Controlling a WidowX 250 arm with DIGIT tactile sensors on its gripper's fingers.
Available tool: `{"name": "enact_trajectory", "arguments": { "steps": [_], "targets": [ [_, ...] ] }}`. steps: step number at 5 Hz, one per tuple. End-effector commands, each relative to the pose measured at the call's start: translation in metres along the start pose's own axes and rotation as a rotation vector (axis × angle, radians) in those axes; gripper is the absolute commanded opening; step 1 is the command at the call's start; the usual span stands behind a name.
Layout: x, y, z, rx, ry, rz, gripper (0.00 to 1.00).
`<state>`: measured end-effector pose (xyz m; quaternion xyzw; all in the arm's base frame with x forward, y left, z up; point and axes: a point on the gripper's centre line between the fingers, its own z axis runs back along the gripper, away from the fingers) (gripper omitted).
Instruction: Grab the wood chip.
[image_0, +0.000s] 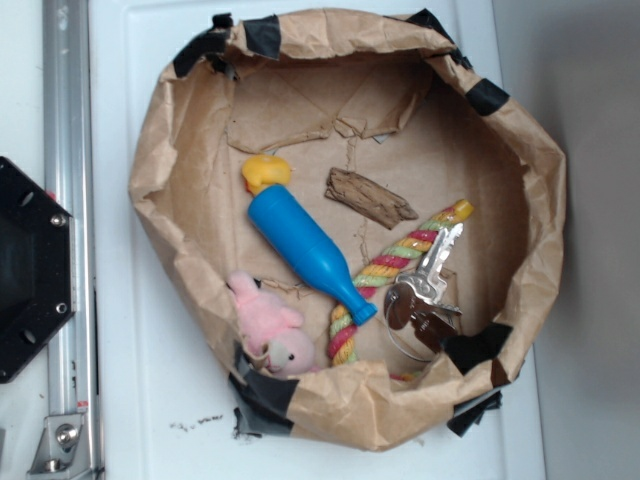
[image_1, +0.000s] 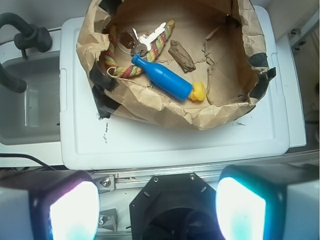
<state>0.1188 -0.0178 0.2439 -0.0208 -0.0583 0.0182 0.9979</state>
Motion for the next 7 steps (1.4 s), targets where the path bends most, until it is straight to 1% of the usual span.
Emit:
{"name": "enact_trajectory", "arguments": {
  "steps": [1, 2, 3, 6, 7],
  "targets": [
    [0.0, 0.0, 0.0, 0.0, 0.0, 0.0, 1.0],
    [0.047, 0.01, -0.032, -0.005, 0.048, -0.194, 1.0],
    [0.08, 0.018, -0.071, -0.157, 0.099, -0.277, 1.0],
    [0.08, 0.018, -0.071, -0.157, 0.099, -0.277, 1.0],
    [0.11, 0.041, -0.104, -0.074, 0.082, -0.353, 1.0]
  ]
}}
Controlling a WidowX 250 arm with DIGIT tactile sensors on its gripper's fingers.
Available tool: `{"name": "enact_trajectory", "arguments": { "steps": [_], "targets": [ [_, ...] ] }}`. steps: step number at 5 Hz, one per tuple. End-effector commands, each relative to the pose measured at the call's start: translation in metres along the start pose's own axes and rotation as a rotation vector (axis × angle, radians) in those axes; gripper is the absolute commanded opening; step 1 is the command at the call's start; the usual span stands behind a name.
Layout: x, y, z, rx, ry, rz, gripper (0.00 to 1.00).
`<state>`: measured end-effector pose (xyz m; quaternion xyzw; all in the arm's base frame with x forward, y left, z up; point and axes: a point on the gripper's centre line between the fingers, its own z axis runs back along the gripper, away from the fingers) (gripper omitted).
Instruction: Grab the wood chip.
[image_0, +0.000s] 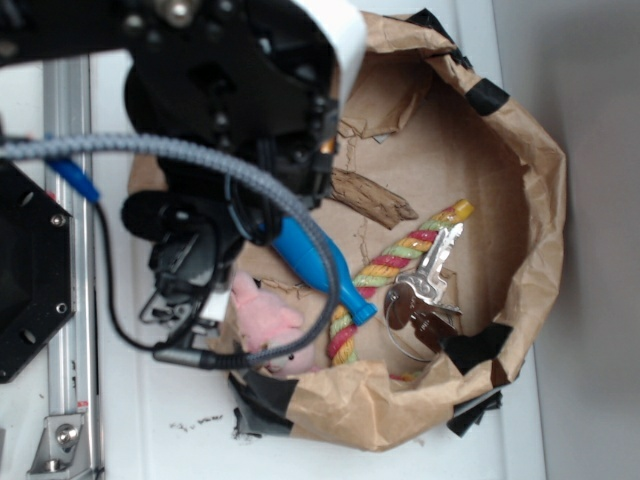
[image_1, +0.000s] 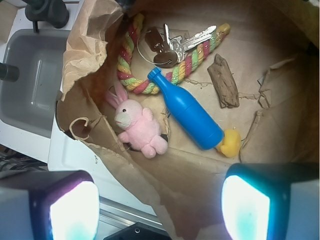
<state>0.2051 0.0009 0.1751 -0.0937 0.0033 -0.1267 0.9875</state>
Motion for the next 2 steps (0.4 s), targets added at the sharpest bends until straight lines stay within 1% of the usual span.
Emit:
{"name": "enact_trajectory", "arguments": {
  "steps": [1, 2],
  "targets": [
    [0.036, 0.06, -0.053, 0.113, -0.004, -0.192, 1.0],
    [0.046, 0.083, -0.074, 0.159, 0.045, -0.239, 1.0]
  ]
}}
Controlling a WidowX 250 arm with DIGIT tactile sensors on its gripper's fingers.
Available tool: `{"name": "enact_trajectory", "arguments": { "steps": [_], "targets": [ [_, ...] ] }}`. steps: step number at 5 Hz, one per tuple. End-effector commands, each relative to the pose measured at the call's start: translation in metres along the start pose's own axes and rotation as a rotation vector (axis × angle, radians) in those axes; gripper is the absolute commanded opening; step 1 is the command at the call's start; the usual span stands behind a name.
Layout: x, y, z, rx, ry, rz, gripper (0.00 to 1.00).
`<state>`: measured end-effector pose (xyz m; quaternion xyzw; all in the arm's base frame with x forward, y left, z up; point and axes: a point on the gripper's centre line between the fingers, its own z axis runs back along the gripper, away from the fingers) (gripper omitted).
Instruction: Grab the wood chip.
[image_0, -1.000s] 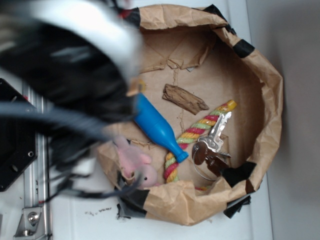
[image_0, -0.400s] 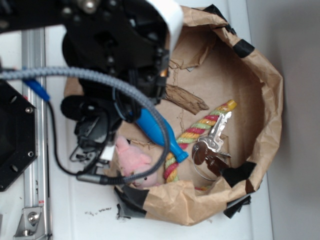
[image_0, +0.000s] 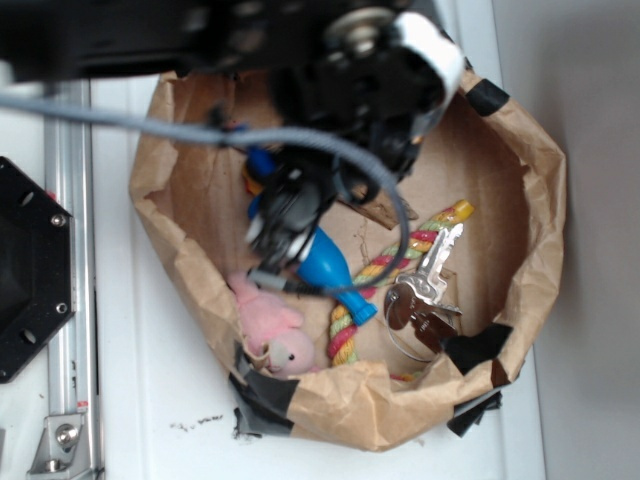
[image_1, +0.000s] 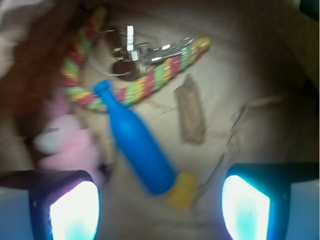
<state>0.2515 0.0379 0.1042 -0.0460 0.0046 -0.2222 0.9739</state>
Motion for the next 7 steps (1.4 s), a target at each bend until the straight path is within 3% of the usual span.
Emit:
{"name": "enact_trajectory", "arguments": {
  "steps": [1, 2, 3, 4, 7],
  "targets": [
    [0.004, 0.048, -0.03, 0.121, 0.089, -0.116, 1.0],
    [0.022, 0.047, -0.047, 0.121, 0.133, -0.161, 1.0],
    [0.045, 0.046, -0.05, 0.148, 0.135, -0.142, 1.0],
    [0.05, 0.037, -0.051, 0.11, 0.112, -0.133, 1.0],
    [0.05, 0.037, -0.051, 0.11, 0.112, -0.133, 1.0]
  ]
}}
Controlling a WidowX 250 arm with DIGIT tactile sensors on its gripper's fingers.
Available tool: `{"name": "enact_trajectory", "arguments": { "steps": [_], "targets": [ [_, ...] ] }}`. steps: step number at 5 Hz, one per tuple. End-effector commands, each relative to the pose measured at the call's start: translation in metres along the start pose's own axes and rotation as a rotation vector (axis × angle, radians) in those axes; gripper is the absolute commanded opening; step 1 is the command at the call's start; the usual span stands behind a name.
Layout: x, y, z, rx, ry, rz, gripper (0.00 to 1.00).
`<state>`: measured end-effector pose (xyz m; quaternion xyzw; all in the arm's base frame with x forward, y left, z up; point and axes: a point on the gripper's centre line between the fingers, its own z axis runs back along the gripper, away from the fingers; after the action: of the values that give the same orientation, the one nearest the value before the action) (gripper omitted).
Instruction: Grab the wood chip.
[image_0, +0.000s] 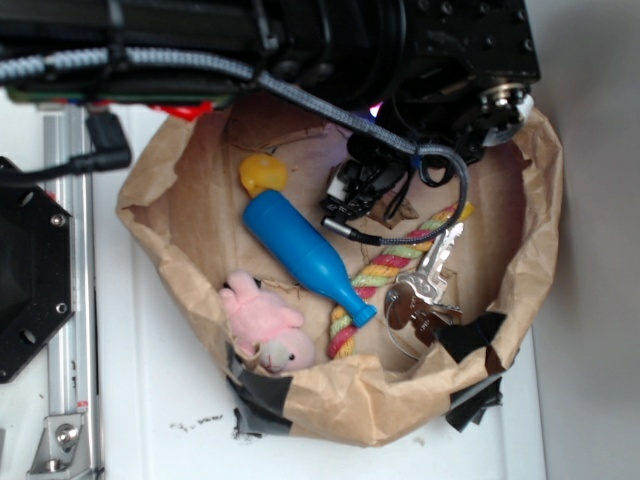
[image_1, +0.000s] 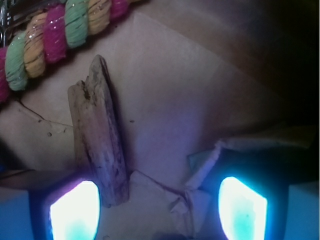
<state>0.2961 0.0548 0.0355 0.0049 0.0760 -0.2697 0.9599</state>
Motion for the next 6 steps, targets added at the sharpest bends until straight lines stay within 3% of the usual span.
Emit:
{"name": "enact_trajectory", "arguments": {
  "steps": [1, 2, 3, 5, 6],
  "targets": [
    [0.02, -0.019, 0.015, 0.171, -0.144, -0.014, 1.0],
    [0.011, -0.024, 0.027, 0.237, -0.207, 0.021, 1.0],
    [0.002, -0.03, 0.038, 0.214, -0.251, 0.008, 1.0],
    [0.021, -0.022, 0.018, 0.091, -0.221, -0.024, 1.0],
    [0.027, -0.011, 0.001, 0.073, -0.184, -0.015, 1.0]
  ]
}}
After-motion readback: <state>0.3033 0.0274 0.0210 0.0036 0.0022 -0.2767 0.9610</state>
